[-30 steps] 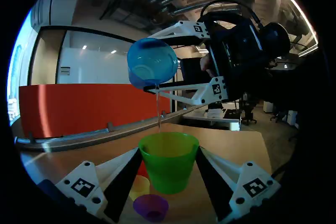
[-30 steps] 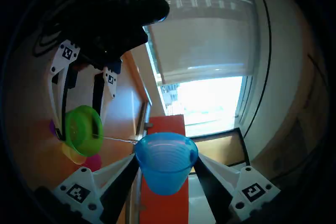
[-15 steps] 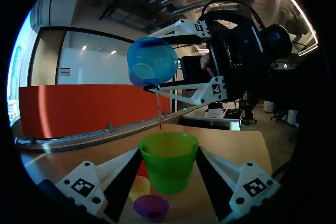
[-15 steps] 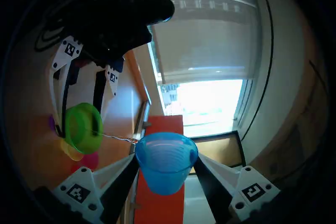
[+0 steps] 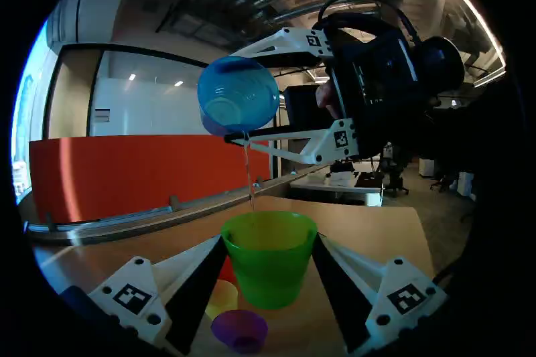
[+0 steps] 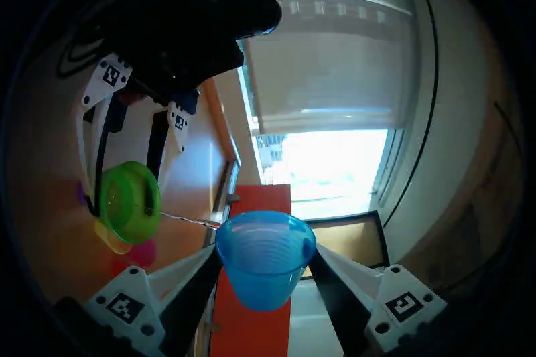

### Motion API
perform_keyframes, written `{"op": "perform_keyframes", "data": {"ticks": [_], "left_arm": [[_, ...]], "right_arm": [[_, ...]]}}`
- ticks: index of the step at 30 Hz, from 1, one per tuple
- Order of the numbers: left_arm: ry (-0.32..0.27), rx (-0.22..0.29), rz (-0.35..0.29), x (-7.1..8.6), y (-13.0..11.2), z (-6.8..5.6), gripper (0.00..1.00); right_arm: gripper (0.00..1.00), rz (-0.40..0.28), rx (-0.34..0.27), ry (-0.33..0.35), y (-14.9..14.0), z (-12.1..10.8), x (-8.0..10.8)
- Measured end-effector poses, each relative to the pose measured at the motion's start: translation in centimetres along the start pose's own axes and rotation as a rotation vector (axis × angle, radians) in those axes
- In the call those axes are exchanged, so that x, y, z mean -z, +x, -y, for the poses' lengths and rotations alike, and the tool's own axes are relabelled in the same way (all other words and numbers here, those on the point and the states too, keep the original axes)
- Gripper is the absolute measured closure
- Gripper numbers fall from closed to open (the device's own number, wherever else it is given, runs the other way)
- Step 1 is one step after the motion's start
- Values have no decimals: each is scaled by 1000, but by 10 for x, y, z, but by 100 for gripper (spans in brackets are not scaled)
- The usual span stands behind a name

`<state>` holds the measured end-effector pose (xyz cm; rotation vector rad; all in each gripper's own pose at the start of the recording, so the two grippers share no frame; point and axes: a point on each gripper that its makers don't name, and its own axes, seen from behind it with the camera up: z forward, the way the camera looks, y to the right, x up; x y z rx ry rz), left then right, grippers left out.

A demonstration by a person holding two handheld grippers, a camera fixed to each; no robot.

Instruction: Pour water

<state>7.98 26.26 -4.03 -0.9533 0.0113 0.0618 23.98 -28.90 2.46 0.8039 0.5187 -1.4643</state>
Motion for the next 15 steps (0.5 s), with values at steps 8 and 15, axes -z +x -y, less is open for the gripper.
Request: {"op": "perform_keyframes", "data": {"ticks": [8,15], "left_arm": [[-8,-6,1,1,-1,-3,14],[-7,-9,2,1,-1,-3,14]], "right_arm": [[11,2,15,7,-1,2,1],[11,3,29,3,-1,1,2]]}}
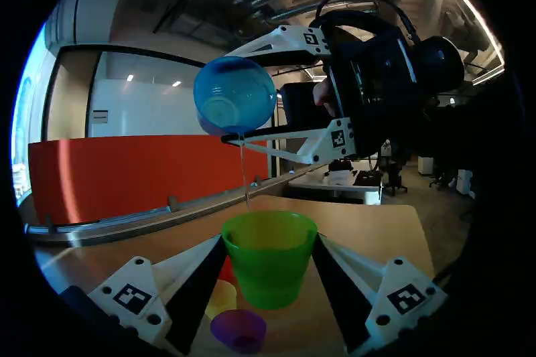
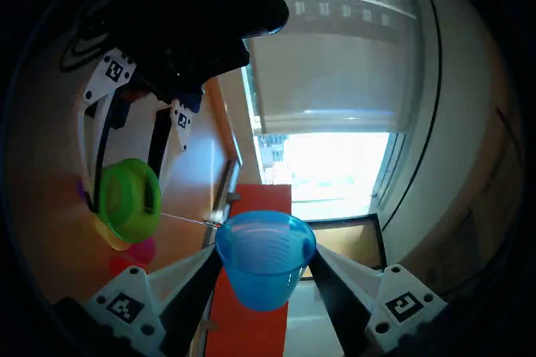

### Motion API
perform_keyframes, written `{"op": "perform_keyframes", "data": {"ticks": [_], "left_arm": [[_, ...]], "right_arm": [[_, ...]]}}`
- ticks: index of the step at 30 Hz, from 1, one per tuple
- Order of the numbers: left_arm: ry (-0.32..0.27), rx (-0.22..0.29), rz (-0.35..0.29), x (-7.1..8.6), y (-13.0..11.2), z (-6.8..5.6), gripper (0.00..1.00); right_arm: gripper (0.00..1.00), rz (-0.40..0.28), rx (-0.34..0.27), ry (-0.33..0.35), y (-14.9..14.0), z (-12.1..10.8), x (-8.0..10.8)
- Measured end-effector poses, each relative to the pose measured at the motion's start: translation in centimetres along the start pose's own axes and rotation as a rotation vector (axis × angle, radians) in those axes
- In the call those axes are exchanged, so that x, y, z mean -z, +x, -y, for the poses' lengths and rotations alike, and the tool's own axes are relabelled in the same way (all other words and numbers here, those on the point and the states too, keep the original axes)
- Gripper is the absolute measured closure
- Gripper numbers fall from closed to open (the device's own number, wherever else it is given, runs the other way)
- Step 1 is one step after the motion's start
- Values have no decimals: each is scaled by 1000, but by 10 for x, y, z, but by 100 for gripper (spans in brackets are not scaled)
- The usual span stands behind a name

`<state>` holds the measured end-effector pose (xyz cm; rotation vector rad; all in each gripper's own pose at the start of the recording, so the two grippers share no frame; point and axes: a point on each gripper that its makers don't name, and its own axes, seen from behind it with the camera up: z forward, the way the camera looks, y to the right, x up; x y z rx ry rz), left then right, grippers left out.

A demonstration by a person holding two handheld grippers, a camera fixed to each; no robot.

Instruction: Pour water

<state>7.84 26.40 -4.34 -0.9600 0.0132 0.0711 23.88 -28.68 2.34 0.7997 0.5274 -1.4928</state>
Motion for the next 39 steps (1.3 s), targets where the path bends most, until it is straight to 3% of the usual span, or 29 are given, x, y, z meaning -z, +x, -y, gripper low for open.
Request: {"op": "perform_keyframes", "data": {"ticks": [39], "left_arm": [[9,4,-9,1,4,4,14]], "right_arm": [[11,-2,49,4,5,1,3]]}}
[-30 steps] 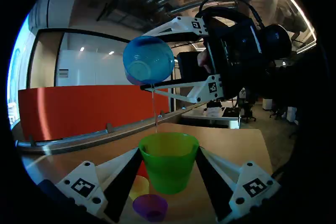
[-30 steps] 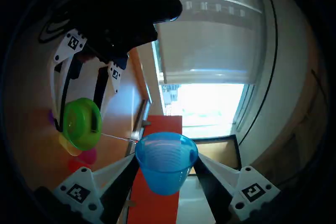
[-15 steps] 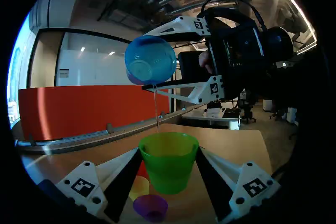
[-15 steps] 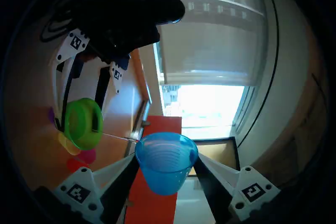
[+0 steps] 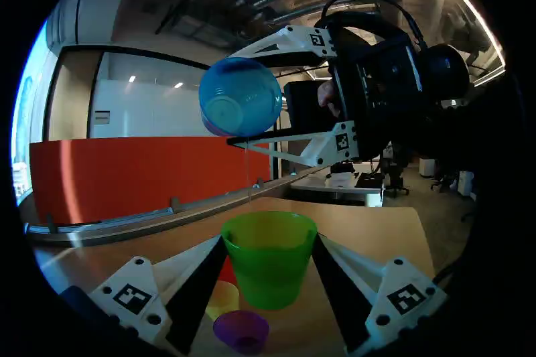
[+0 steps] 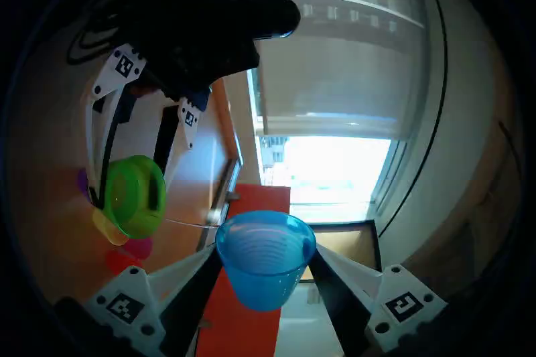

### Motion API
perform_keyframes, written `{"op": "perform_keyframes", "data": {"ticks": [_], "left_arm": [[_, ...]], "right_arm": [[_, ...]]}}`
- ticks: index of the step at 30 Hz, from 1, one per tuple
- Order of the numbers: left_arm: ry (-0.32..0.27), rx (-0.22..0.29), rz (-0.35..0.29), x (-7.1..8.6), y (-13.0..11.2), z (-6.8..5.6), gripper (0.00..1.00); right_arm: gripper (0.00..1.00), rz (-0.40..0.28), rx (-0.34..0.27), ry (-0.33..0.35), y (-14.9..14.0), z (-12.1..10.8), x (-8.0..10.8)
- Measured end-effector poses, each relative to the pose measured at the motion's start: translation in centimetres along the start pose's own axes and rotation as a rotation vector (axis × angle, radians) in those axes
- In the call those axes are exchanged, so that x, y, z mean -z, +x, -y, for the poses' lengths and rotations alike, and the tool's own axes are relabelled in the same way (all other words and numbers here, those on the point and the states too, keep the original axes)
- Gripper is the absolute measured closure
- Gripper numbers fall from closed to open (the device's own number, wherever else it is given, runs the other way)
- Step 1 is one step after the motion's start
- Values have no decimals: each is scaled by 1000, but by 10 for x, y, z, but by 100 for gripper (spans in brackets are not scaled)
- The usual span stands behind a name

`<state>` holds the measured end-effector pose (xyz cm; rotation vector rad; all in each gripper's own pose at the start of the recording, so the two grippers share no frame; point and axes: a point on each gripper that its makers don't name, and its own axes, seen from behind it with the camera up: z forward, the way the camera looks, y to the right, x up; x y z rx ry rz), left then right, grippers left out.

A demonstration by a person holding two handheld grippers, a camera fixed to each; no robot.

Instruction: Pour water

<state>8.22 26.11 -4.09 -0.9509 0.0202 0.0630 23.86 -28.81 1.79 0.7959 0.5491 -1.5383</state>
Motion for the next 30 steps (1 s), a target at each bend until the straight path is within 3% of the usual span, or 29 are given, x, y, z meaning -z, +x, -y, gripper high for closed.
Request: {"op": "perform_keyframes", "data": {"ticks": [17,30], "left_arm": [[7,2,-1,2,0,4,14],[5,3,2,1,-1,4,14]], "right_arm": [[11,-1,4,2,1,1,-3],[11,3,-89,3,-2,2,-3]]}}
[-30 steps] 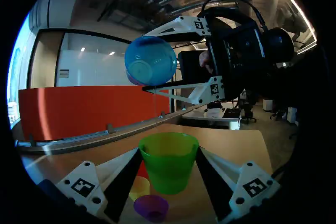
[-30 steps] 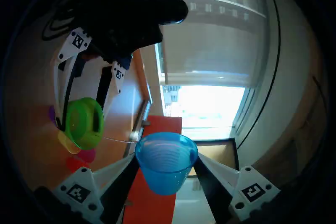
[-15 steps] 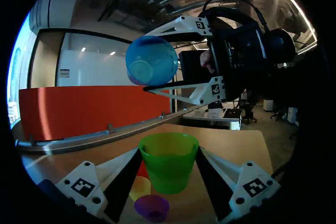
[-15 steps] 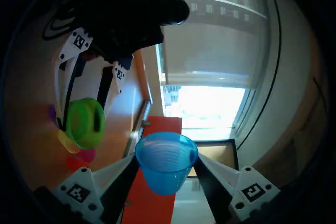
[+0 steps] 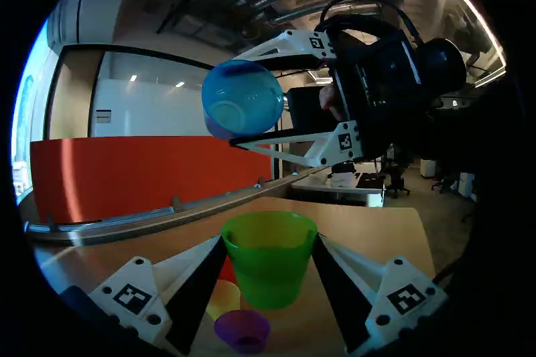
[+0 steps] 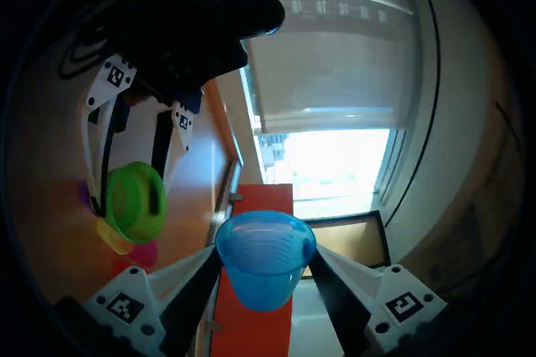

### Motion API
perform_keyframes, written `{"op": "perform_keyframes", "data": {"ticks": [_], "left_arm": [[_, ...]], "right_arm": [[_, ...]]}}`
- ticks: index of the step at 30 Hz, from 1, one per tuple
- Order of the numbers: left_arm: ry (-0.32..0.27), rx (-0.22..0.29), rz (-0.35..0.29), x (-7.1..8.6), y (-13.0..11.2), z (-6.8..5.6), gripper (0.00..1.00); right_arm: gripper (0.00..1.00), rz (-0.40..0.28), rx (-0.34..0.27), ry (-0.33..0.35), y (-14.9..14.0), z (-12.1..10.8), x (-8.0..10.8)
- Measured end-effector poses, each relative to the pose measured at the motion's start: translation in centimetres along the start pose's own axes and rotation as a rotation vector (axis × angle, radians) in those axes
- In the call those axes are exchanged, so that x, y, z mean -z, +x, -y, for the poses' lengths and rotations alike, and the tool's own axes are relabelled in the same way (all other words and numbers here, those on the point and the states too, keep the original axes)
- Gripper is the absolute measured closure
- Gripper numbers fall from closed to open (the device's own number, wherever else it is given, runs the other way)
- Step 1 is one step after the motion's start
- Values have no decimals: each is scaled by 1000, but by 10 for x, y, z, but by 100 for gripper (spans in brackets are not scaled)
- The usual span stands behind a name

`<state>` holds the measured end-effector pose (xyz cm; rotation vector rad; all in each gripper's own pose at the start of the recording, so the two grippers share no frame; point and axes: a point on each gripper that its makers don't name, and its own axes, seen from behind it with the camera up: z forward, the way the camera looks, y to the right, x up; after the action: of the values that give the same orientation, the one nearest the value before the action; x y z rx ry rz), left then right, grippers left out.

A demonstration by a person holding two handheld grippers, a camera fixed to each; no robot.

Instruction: Pour water

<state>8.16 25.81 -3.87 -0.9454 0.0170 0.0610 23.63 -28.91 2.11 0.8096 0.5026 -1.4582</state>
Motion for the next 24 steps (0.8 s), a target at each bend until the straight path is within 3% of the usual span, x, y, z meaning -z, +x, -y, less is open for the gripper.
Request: {"op": "perform_keyframes", "data": {"ticks": [9,24], "left_arm": [[1,-3,1,0,1,-1,14],[6,-10,7,1,1,-2,14]], "right_arm": [[11,-3,-101,-23,-1,0,3],[11,-2,-336,-63,-9,-3,13]]}}
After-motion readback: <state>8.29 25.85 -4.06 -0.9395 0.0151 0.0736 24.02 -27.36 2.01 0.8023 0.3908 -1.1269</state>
